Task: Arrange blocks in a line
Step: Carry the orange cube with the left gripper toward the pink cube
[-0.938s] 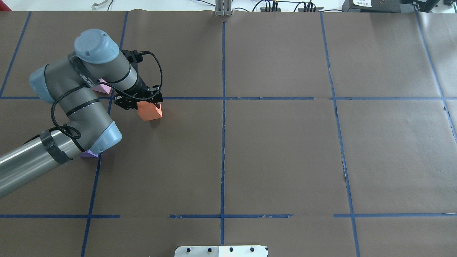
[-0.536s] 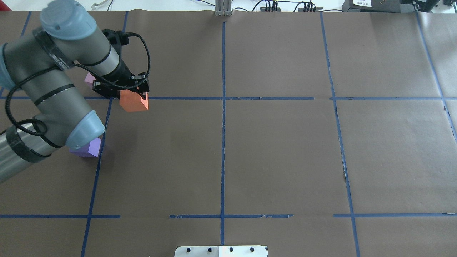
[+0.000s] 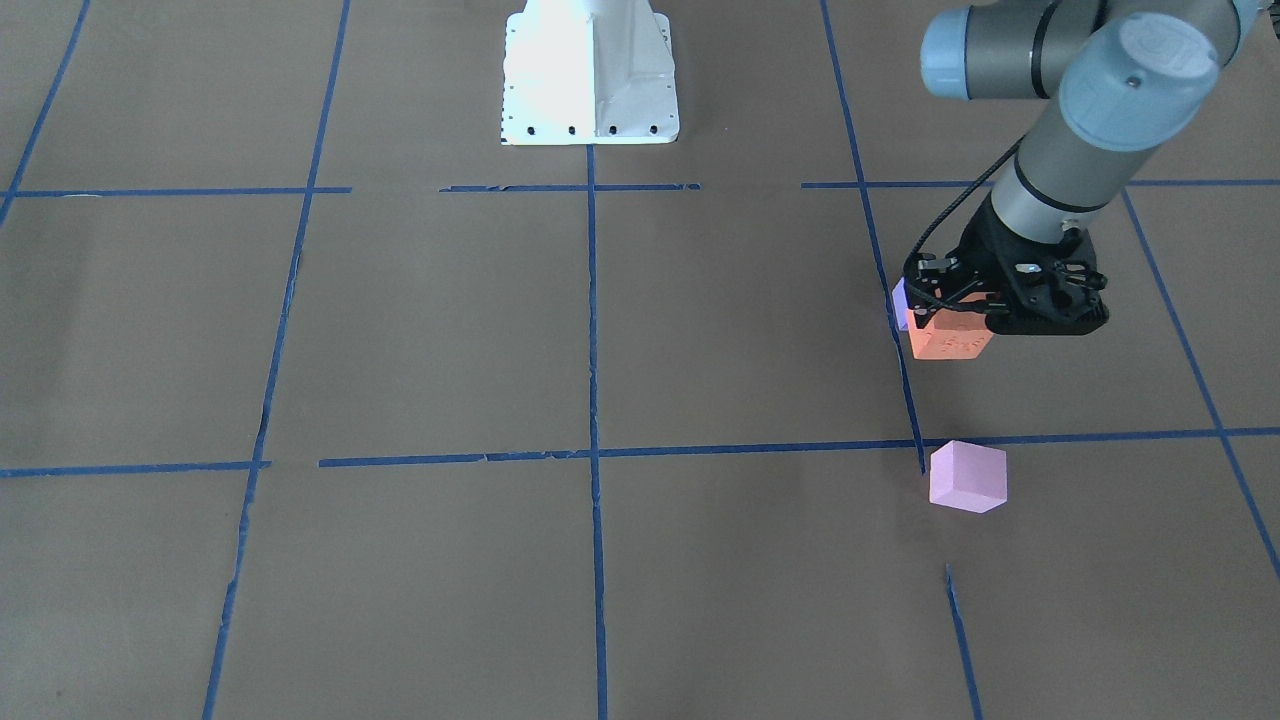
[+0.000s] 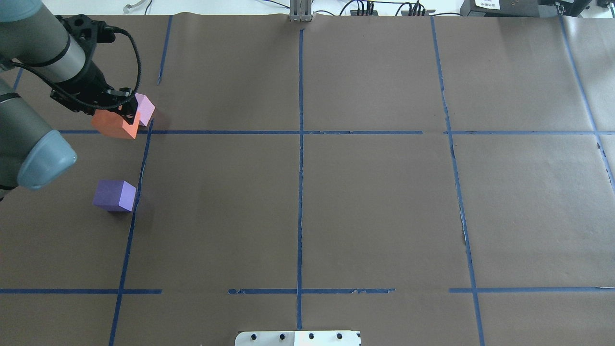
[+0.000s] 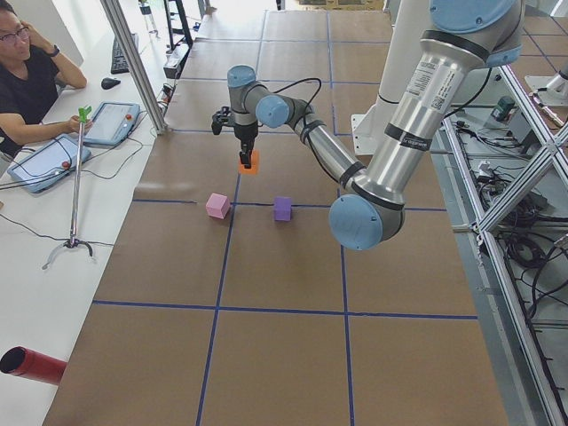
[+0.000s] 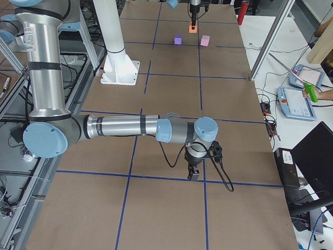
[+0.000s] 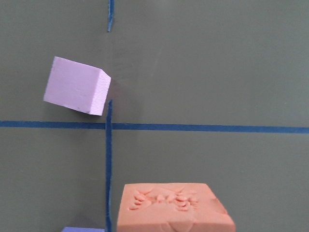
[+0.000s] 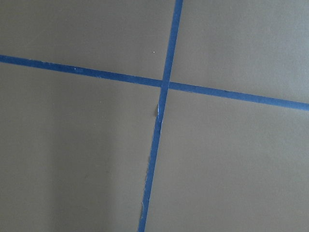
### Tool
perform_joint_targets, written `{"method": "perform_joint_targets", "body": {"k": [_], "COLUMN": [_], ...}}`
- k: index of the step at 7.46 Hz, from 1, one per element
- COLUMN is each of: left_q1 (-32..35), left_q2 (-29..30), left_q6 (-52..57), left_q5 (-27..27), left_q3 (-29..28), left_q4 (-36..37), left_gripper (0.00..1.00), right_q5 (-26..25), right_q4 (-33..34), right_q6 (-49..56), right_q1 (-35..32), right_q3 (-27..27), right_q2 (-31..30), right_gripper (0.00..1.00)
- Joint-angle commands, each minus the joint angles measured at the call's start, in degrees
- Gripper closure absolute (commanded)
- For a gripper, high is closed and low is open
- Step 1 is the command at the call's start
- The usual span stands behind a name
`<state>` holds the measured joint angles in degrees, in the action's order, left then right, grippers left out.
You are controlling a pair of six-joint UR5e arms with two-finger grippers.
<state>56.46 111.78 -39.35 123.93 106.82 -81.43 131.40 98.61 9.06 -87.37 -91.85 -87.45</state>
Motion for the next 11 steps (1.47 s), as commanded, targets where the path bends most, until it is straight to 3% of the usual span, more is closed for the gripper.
{"method": "perform_joint_targets", "body": {"k": [1, 5, 10, 11], "left_q1": [2.9, 1.3, -2.1, -2.4], "left_q2": [-7.2, -3.2, -2.7, -2.8], "left_q6": [3.9, -5.8, -6.8, -7.0], "left_q5": [3.1, 3.9, 3.8, 3.8], "left_q3": [-2.6, -14.8, -17.2, -19.4], "left_q4": [-8.7, -18.6, -20.4, -23.7], "left_gripper": [0.95, 0.95, 0.95, 0.95], "right_q5": [0.0, 0.0, 0.0, 0.0], "right_q4": [0.0, 0.0, 0.0, 0.0], "right_q6": [0.0, 0.0, 0.0, 0.0], "right_q1": [0.0, 0.0, 0.0, 0.0], "right_q3": [0.1, 0.0, 0.0, 0.0], "right_q2": [0.0, 0.0, 0.0, 0.0], "right_gripper": [0.00, 0.00, 0.00, 0.00]}}
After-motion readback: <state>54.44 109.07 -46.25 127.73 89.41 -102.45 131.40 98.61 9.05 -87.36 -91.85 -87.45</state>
